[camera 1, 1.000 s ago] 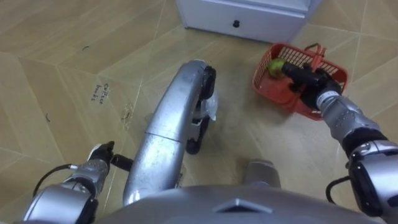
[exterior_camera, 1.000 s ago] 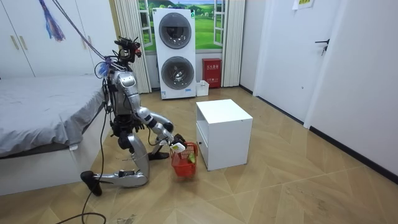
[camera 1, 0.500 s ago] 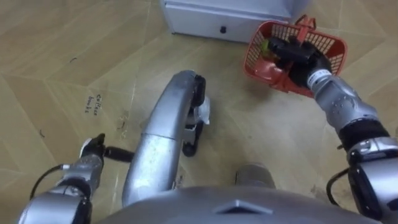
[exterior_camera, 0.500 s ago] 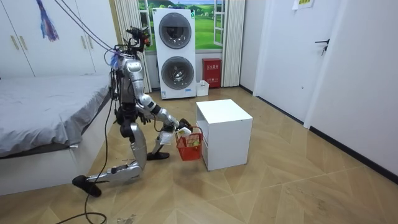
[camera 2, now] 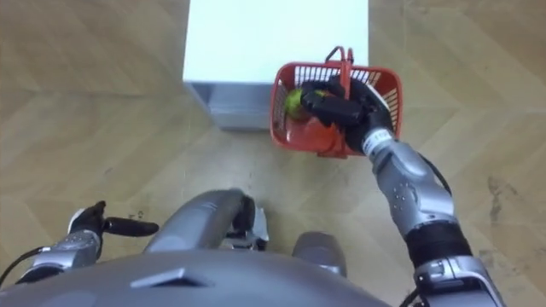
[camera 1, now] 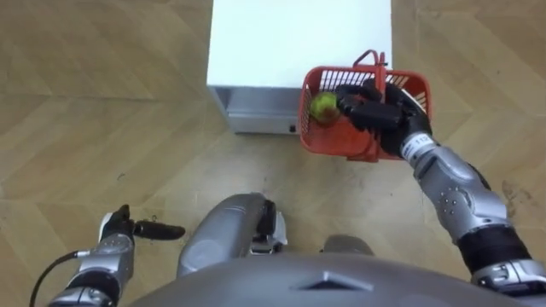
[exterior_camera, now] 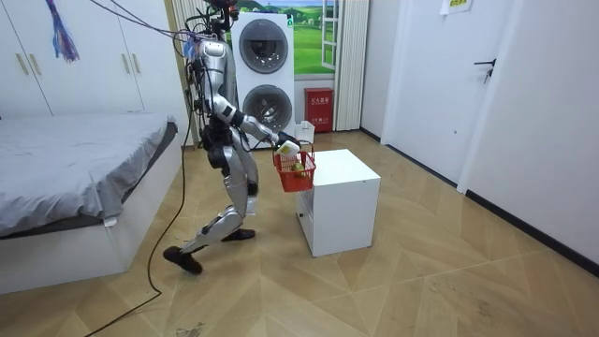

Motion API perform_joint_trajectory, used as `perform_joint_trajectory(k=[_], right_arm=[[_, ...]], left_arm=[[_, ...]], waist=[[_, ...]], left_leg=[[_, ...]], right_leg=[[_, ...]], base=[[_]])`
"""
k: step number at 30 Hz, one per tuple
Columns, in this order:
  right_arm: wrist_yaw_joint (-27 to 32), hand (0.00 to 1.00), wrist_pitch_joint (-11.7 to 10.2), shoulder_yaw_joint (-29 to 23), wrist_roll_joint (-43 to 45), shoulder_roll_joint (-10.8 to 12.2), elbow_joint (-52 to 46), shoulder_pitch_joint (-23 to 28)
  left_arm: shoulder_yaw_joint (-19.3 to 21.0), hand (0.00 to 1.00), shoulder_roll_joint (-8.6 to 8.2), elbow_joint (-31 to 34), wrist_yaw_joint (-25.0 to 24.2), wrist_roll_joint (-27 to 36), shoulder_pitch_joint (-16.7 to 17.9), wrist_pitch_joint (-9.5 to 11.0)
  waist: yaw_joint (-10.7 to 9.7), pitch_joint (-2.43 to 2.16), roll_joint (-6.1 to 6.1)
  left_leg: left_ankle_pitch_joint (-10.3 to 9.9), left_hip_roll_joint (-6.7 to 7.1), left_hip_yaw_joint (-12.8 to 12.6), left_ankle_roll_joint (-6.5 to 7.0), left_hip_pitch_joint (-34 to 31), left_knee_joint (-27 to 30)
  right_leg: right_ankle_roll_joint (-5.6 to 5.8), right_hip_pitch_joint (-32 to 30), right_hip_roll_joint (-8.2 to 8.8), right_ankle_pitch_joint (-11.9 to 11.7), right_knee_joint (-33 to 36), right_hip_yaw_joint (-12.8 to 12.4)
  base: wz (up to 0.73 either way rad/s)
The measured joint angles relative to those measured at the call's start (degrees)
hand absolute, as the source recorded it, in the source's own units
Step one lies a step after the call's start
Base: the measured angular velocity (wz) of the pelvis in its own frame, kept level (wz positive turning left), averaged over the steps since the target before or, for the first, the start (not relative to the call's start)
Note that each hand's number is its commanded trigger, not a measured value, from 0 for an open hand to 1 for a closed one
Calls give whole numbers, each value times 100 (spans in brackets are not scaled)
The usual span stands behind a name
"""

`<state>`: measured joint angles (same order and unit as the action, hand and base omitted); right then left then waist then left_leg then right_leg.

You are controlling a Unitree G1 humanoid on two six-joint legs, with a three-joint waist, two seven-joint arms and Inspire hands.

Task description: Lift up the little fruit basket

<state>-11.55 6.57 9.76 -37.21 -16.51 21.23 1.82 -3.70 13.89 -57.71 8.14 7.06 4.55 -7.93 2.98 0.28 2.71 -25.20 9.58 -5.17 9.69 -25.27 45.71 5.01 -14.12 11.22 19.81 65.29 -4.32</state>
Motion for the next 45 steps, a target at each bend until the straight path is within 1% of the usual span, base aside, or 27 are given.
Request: perform_joint_trajectory(k=[1, 2, 3, 4, 5, 6, 7, 8, 11, 13, 14, 17, 22, 28, 30, 31, 32, 33, 34, 35, 37, 38, 39, 40, 41, 43, 45], right_arm=[[-17, 100, 0, 18, -1, -1, -48, -9], [-20, 100, 0, 17, 6, -7, -53, -8], [-9, 100, 20, 20, 3, -43, -59, -12], [8, 100, 61, 24, 1, -61, -61, -18], [20, 100, 85, 23, 0, -84, -97, -15], [26, 100, 110, 24, -1, -109, -125, 0], [29, 100, 147, 24, -18, -142, -209, -25], [25, 100, 162, 24, -31, -158, -296, -55], [12, 100, 174, 14, -35, -203, -547, -52], [4, 100, 177, 17, -58, -208, -721, -46], [4, 100, 188, 16, -80, -208, -796, -47], [15, 100, 319, 5, -170, -235, -1104, -51], [10, 100, 341, 16, -350, -237, -1439, -51], [12, 100, 343, 28, -352, -235, -1526, -60], [17, 100, 352, 32, -348, -233, -1524, -56], [13, 100, 353, 40, -291, -194, -1527, -62], [12, 100, 354, 118, -180, -173, -1619, -146], [17, 100, 353, 144, -148, -202, -1690, -162], [68, 100, 346, 165, -137, -217, -1800, -102], [90, 100, 345, 246, -137, -264, -1801, -152], [90, 100, 346, 309, -132, -229, -1802, -266], [91, 100, 389, 326, -123, -195, -1804, -290], [90, 100, 431, 326, -123, -152, -1840, -298], [63, 100, 524, 327, -123, -108, -1955, -302], [41, 100, 547, 326, -151, -112, -2097, -311], [49, 100, 550, 323, -302, -115, -2325, -334], [52, 100, 550, 317, -335, -108, -2427, -422]], left_arm=[[3, 0, 2, 69, 1, -37, 12, -7], [7, 0, 1, 113, 0, -49, 15, -11], [7, 0, -2, 198, -2, -49, 10, -1], [7, 0, 7, 227, -3, -49, 7, 14], [19, 0, 14, 244, -9, -48, 9, 33], [19, 0, -1, 265, -17, -49, -3, 34], [12, 0, -1, 296, -41, -50, 2, 49], [24, 0, 4, 281, -56, -50, 51, 45], [33, 0, -2, 329, -200, -117, 174, 45], [55, 0, -3, 390, -273, -235, 232, 46], [56, 0, -2, 411, -284, -289, 254, 43], [67, 0, -6, 495, -366, -440, 309, 27], [99, 0, 10, 615, -459, -552, 385, -36], [118, 0, 12, 718, -510, -556, 409, -42], [116, 0, 5, 718, -537, -568, 393, -44], [128, 0, 26, 730, -545, -691, 393, -35], [225, 0, 72, 728, -550, -806, 426, -36], [288, 0, 56, 690, -557, -841, 420, -39], [301, 0, 6, 656, -603, -896, 444, -62], [241, 0, -10, 664, -673, -900, 390, -58], [122, 0, -13, 681, -717, -888, 254, -58], [47, 0, -16, 714, -716, -889, 193, -83], [46, 0, -31, 714, -717, -892, 174, -87], [51, 0, -85, 707, -719, -895, 168, -126], [52, 0, -136, 700, -726, -896, 197, -159], [55, 0, -156, 697, -734, -895, 308, -172], [103, 0, -153, 674, -733, -938, 364, -172]], waist=[[-13, 6, -19], [-39, 10, -38], [-43, 28, -92], [14, 31, -119], [32, 37, -150], [13, 6, -188], [38, -5, -196], [37, -5, -188], [46, -9, -140], [38, -9, -110], [30, -21, -79], [68, -37, -7], [87, -36, -5], [164, -34, 12], [167, -8, -20], [224, 18, -111], [249, -5, -19], [198, 15, -16], [25, -3, -29], [61, -4, -7], [57, 7, 15], [121, -25, 60], [183, -26, 82], [303, -49, 117], [402, -40, 99], [403, -28, 65], [373, -28, 67]], left_leg=[[133, -33, 64, -52, 170, -299], [200, -62, 103, -67, 254, -439], [317, -153, 191, -133, 416, -703], [407, -255, 233, -212, 586, -944], [461, -344, 302, -291, 713, -1106], [487, -389, 373, -339, 755, -1182], [589, -483, 397, -422, 878, -1452], [740, -507, 416, -481, 1011, -1727], [1092, -620, 447, -578, 1527, -2561], [1154, -635, 457, -611, 1729, -2794], [1162, -690, 469, -623, 1812, -2871], [1174, -701, 515, -643, 1951, -2988], [1174, -740, 599, -644, 2190, -3046], [1176, -781, 806, -647, 2434, -3233], [1205, -856, 1157, -688, 2543, -3293], [1206, -1003, 1574, -707, 2614, -3354], [1204, -1055, 1653, -784, 2550, -3323], [1178, -1078, 1661, -886, 2508, -3310], [1203, -1136, 1498, -1084, 2492, -3374], [1245, -1194, 1051, -1164, 2534, -3459], [1362, -1230, 679, -1213, 2394, -3836], [1501, -1222, 504, -1011, 2359, -3822], [1514, -1213, 458, -1000, 2374, -3799], [1516, -1182, 458, -999, 2438, -3781], [1515, -1155, 530, -998, 2525, -3782], [1516, -1089, 582, -998, 2601, -3786], [1515, -1079, 570, -997, 2636, -3787]], right_leg=[[-27, -214, 14, 356, -371, 91], [-37, -299, 17, 460, -606, 172], [-26, -415, 3, 580, -1245, 364], [-39, -458, -48, 548, -2078, 505], [31, -415, -155, 294, -2720, 659], [-13, -306, -227, 206, -2899, 779], [-86, -101, -306, 42, -3285, 946], [-144, 76, -378, -131, -3609, 1062], [-213, 611, -541, -497, -4490, 1122], [-242, 850, -592, -583, -4803, 1174], [-258, 961, -635, -614, -4931, 1176], [-279, 1130, -681, -645, -5125, 1192], [-304, 1444, -728, -720, -5369, 1237], [-309, 1565, -791, -723, -5332, 1337], [-333, 1370, -840, -709, -4900, 1454], [-479, 1084, -1057, -531, -4851, 1334], [-702, 876, -1225, -906, -5657, 1157], [-805, 820, -1254, -1429, -5724, 1195], [-782, 897, -1234, -1480, -5662, 1405], [-783, 951, -1230, -1480, -5667, 1340], [-777, 977, -1230, -1471, -5684, 1144], [-729, 972, -1230, -1434, -5672, 1096], [-716, 985, -1229, -1424, -5664, 1104], [-698, 1033, -1243, -1413, -5668, 1205], [-696, 1121, -1229, -1412, -5667, 1373], [-682, 1235, -1173, -1403, -5665, 1584], [-620, 1314, -1131, -1364, -5669, 1629]], base=[[-8], [4], [0], [0], [0], [0], [5], [0], [2], [-2], [3], [0], [-2], [-4], [-14], [-53], [-45], [11], [45], [46], [40], [43], [13], [-8], [-7], [16], [24]])
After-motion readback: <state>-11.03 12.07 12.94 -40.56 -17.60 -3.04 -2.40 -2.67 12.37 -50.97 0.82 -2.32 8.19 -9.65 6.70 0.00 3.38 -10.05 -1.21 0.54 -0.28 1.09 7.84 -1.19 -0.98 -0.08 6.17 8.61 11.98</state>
